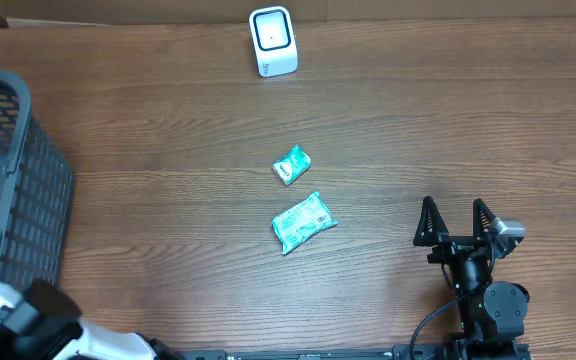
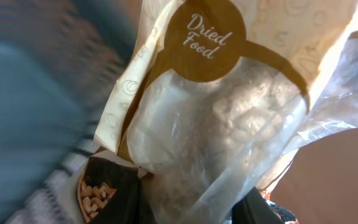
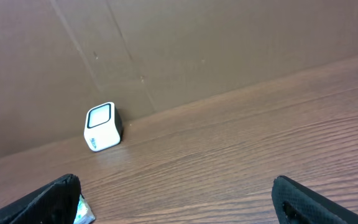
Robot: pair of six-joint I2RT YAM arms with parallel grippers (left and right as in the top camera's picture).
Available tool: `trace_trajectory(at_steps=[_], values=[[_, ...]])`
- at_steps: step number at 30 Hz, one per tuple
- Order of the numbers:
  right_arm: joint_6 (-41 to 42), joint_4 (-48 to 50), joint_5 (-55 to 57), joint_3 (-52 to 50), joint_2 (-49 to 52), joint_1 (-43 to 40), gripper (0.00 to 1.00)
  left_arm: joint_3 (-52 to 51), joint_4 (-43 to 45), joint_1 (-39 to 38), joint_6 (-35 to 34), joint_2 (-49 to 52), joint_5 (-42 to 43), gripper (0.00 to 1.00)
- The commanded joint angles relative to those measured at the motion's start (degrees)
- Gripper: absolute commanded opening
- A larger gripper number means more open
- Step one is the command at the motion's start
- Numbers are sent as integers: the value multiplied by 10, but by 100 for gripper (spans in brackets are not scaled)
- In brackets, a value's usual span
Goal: Scan the item barcode
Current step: 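Grasp the brown 'Dried Food' bag and lift it out with the left gripper, then set the brown bag down left of the teal box and release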
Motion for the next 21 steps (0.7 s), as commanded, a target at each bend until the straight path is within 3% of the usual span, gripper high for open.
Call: trace_trajectory(at_steps=[1,6,10,13,21], values=[[-2,4,8,-6,-5,5,100,16,-25,-132,58,-49,-27,6],[-2,4,8,-6,-5,5,100,-26,-83,-344,59,-44,-245,5],[-2,4,8,-6,-5,5,100,-162,-48,-458,24,-43,-302,5],[-2,4,8,-6,-5,5,100,-311,31,-498,-16,-43,-333,4],[-2,4,8,-6,-5,5,100,-541,175,-502,-55,-43,-335,5]])
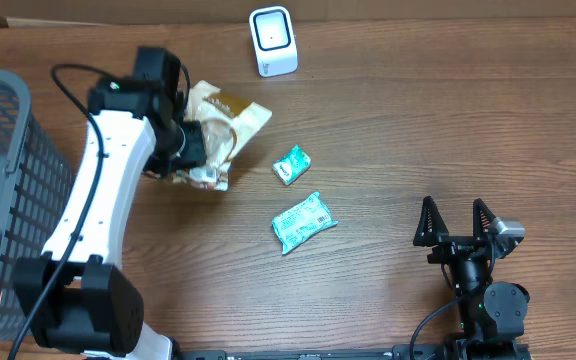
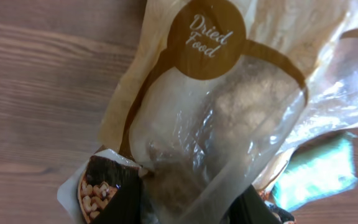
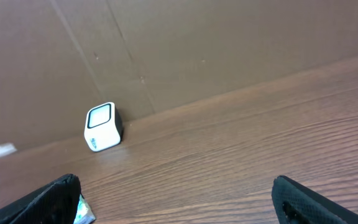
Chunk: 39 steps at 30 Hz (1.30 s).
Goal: Scan the item barcode
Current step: 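Set the brown bag down left of the teal box and release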
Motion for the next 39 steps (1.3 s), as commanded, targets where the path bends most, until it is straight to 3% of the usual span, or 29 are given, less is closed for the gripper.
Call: trace_trajectory(at_steps=[1,4,7,12,14,15,18,21,26,31,39], values=[[-2,4,7,-6,-5,5,100,-90,41,-3,-24,-7,-18,5],[-2,4,7,-6,-5,5,100,-134,68,-4,-25,-7,-26,10],[-2,4,7,-6,-5,5,100,-165,90,-5,-25,-7,-25,30],[-2,4,7,-6,-5,5,100,-168,108,-29,-7,-8,-14,34],[-2,4,7,-6,-5,5,100,-168,119,-40,-5,-8,-3,40],[-2,4,7,-6,-5,5,100,-168,133,-50,-5,-8,20,52],[-2,4,7,-6,-5,5,100,-167,142,-62,-3,-8,34,65],[-2,4,7,-6,-5,5,100,-158,133,-62,-3,-8,34,66],[-2,4,7,-6,-5,5,100,-46,52,-59,-2,-31,29,64],[-2,4,7,-6,-5,5,100,149,-45,-59,-1,-84,19,68],[-2,4,7,-6,-5,5,100,294,-150,-31,-1,-161,-46,98]])
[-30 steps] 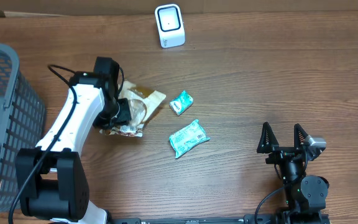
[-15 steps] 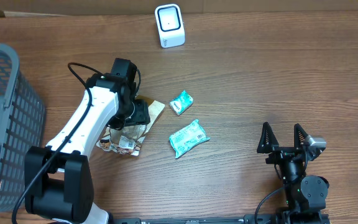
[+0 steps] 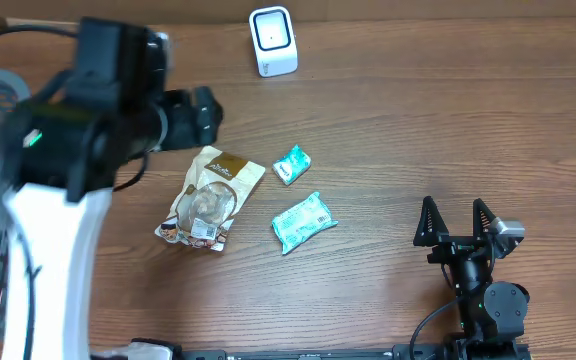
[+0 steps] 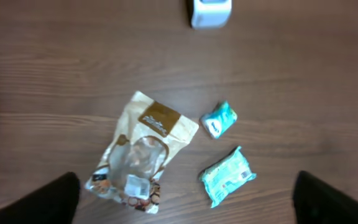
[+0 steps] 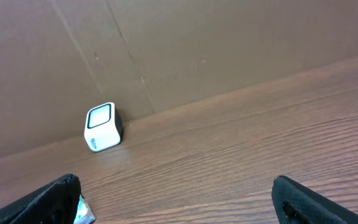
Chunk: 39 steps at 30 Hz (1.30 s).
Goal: Scan the item barcode
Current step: 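Set the brown bag down left of the teal box and release, then move the left gripper back into the basket toward the orange Kleenex pack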
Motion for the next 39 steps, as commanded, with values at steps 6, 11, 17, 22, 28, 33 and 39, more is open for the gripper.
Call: trace_trajectory(at_steps=[6,11,17,22,28,33,39], values=[[-2,4,7,-6,-5,5,100,26,-109,80,1,-57,-60,100],[-2,4,7,-6,-5,5,100,25,-134,122,2,-57,-60,100],[-2,4,7,-6,-5,5,100,25,-134,124,5,-57,-58,100],[-2,4,7,-6,-5,5,100,25,-134,124,38,-57,-59,100],[-2,4,7,-6,-5,5,100,25,-134,124,44,-57,-58,100],[-2,4,7,-6,-5,5,100,24,-134,124,53,-56,-60,100],[-2,4,7,-6,-5,5,100,31,-84,184,57,-54,-26,100]])
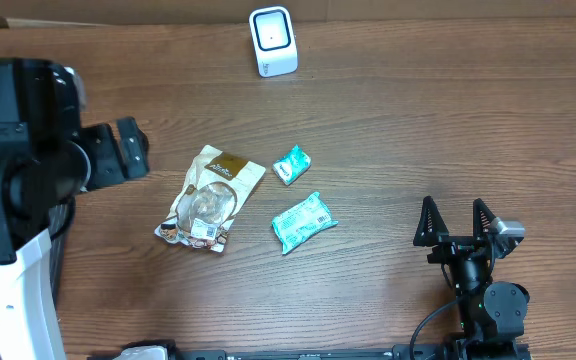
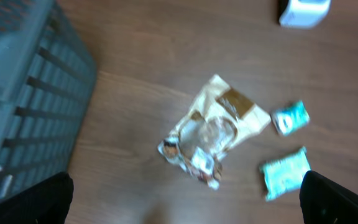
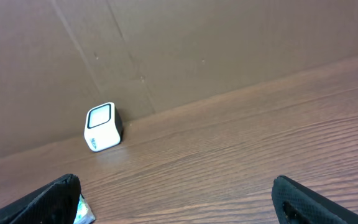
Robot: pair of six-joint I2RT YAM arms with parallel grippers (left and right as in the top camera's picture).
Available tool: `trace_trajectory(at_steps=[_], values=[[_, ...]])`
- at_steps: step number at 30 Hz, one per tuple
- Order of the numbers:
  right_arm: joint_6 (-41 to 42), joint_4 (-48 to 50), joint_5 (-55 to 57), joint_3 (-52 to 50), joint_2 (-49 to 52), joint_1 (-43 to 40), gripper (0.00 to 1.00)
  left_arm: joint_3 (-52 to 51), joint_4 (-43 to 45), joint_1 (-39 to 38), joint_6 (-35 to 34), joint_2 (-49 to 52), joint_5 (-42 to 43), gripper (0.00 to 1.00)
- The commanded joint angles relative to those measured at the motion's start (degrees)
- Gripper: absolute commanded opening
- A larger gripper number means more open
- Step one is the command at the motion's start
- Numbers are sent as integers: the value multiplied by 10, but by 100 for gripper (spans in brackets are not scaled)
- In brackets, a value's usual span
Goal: Scan the item barcode
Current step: 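Move the left gripper back into the basket toward the orange Kleenex pack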
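Observation:
A beige dried food bag (image 1: 208, 198) lies flat on the wooden table, and the left wrist view shows it too (image 2: 216, 134). Right of it lie a small teal packet (image 1: 291, 164) and a larger teal packet (image 1: 304, 222). The white barcode scanner (image 1: 272, 41) stands at the far edge. My left gripper (image 1: 133, 150) hangs high up, left of the bag, open and empty (image 2: 182, 199). My right gripper (image 1: 455, 222) rests open at the near right, facing the scanner (image 3: 101, 126).
A dark grey slatted basket (image 2: 23, 93) stands at the table's left end, largely hidden under my left arm in the overhead view. A brown cardboard wall (image 3: 229, 43) runs behind the scanner.
My left arm has moved left, towards the basket, which now fills the left of its wrist view. The bag and both teal packets lie where they were. The right arm has not moved.
My left gripper was shut on the dried food bag by the basket. Then it held the bag over the table, left of the small teal packet. Then the bag lay on the table with the gripper open above it, and now the gripper is further left.

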Motion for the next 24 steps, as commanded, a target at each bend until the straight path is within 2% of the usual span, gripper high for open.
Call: trace_trajectory(at_steps=[1,2,4,7,9,13,16,20,24], values=[[-2,4,8,-6,-5,5,100,12,35,69,11,2,55,100],[-2,4,8,-6,-5,5,100,17,50,114,12,2,105,100],[-2,4,8,-6,-5,5,100,22,72,182,12,3,154,100],[-2,4,8,-6,-5,5,100,22,108,299,7,7,162,100],[-2,4,8,-6,-5,5,100,22,106,381,-40,20,184,100],[-2,4,8,-6,-5,5,100,21,94,470,-69,56,229,100],[-2,4,8,-6,-5,5,100,21,71,496,-97,84,188,100],[-2,4,8,-6,-5,5,100,21,35,502,-101,123,78,100],[-2,4,8,-6,-5,5,100,12,31,503,-101,141,58,100]])
